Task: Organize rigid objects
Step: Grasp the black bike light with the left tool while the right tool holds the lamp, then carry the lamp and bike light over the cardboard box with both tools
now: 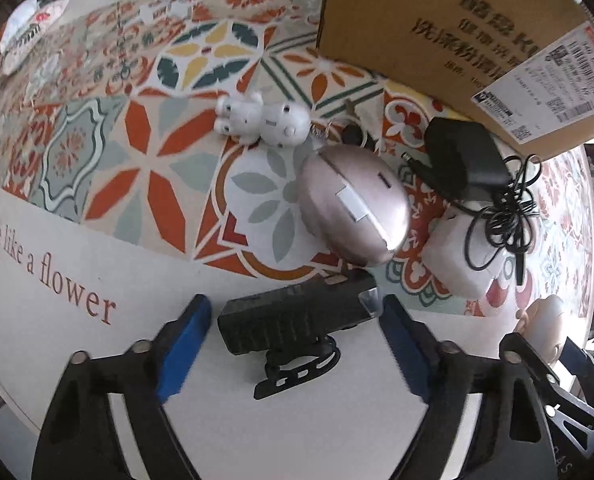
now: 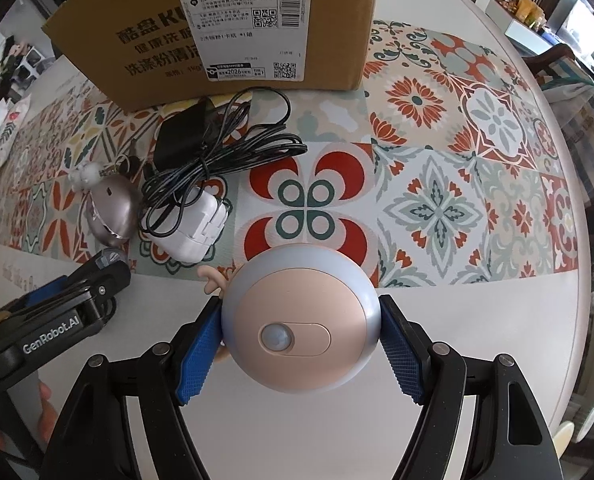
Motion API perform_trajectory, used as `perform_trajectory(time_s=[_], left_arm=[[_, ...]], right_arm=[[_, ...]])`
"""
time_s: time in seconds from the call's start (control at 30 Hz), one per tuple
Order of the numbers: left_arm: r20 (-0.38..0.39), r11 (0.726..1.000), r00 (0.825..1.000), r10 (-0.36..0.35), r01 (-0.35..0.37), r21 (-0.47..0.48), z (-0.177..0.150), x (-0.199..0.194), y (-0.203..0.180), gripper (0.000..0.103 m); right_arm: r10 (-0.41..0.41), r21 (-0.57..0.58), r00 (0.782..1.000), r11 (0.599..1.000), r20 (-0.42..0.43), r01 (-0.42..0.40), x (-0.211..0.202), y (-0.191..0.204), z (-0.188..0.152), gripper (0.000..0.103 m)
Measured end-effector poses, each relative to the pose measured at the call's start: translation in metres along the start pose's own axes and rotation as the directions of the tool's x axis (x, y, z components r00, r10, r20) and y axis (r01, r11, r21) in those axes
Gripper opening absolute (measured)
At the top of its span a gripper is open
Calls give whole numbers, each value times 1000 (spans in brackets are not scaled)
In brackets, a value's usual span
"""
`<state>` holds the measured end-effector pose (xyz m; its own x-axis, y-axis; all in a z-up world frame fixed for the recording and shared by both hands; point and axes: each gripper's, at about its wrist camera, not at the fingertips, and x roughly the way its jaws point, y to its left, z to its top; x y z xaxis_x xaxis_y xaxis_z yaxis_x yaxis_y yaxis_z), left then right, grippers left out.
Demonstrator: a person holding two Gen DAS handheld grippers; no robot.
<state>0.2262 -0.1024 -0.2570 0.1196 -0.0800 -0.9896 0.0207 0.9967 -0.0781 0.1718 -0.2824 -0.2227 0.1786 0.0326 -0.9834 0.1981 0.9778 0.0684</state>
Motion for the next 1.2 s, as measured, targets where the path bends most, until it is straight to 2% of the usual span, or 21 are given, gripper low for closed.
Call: perform_trajectory(time_s=[0.1, 0.43, 0.67, 0.9, 1.2], left_arm=[[15, 1000, 1000, -6, 5, 7, 3, 0, -2, 75], [53, 995, 998, 13, -18, 93, -7, -15, 3, 75], [82, 990, 997, -3, -9, 139, -20, -33, 7, 75], [153, 984, 988, -20, -8, 179, -32, -65, 9, 75], [229, 979, 972, -50, 2, 203, -20, -90, 2, 75]], right_arm=[[1, -7, 1000, 1000, 0, -1, 1, 1, 1, 74], [2, -29, 1000, 1000, 9, -2, 0, 13, 0, 74], [8, -33, 1000, 999, 26, -7, -9, 15, -4, 74], [21, -33, 997, 999, 70, -18, -30, 14, -10, 74], [30, -25, 986, 999, 165, -26, -68, 15, -8, 74]])
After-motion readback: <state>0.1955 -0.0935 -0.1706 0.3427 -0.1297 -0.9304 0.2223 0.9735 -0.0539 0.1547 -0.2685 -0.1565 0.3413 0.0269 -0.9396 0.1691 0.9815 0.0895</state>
